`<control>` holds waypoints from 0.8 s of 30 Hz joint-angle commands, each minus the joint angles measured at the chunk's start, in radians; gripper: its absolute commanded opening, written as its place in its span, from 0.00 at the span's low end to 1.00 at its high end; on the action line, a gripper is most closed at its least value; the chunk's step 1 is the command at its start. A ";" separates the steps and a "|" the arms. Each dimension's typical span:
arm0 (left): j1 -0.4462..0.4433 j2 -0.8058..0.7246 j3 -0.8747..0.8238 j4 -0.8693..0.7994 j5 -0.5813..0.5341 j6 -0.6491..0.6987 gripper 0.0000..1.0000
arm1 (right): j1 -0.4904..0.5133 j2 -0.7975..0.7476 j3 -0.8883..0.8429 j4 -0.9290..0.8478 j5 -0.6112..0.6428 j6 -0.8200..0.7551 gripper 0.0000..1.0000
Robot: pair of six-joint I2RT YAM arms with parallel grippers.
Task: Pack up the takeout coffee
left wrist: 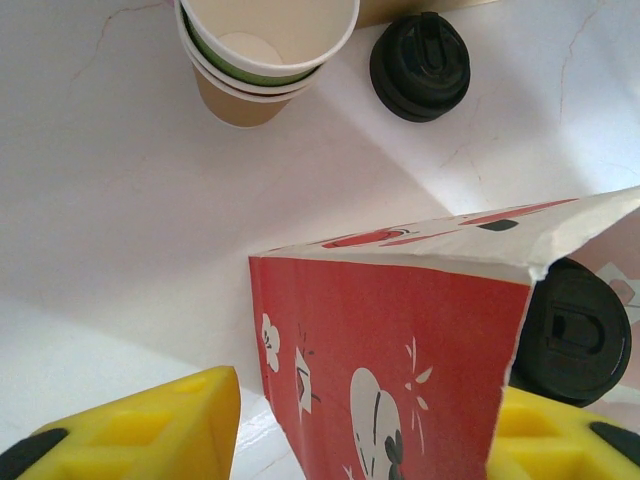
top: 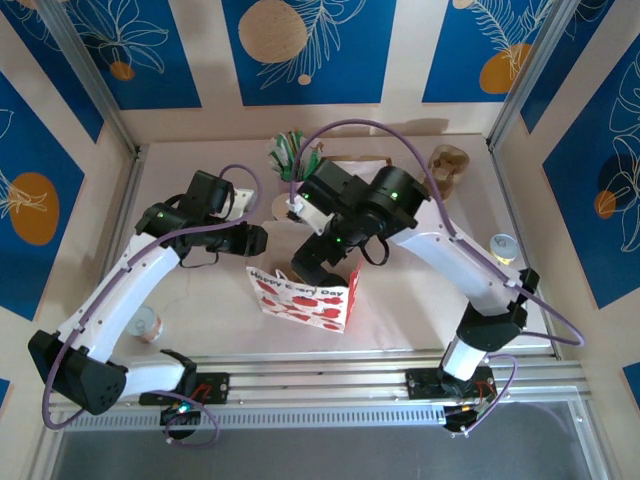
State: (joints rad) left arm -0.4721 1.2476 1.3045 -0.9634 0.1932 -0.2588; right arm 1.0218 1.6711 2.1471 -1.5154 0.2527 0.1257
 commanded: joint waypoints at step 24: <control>-0.003 -0.034 0.209 0.071 -0.019 0.003 0.90 | -0.372 -0.395 -0.351 0.457 -0.246 0.185 0.96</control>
State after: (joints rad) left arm -0.4721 1.2442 1.4731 -0.9337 0.1722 -0.2550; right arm 0.6922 1.3094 1.8248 -1.1236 0.0486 0.2466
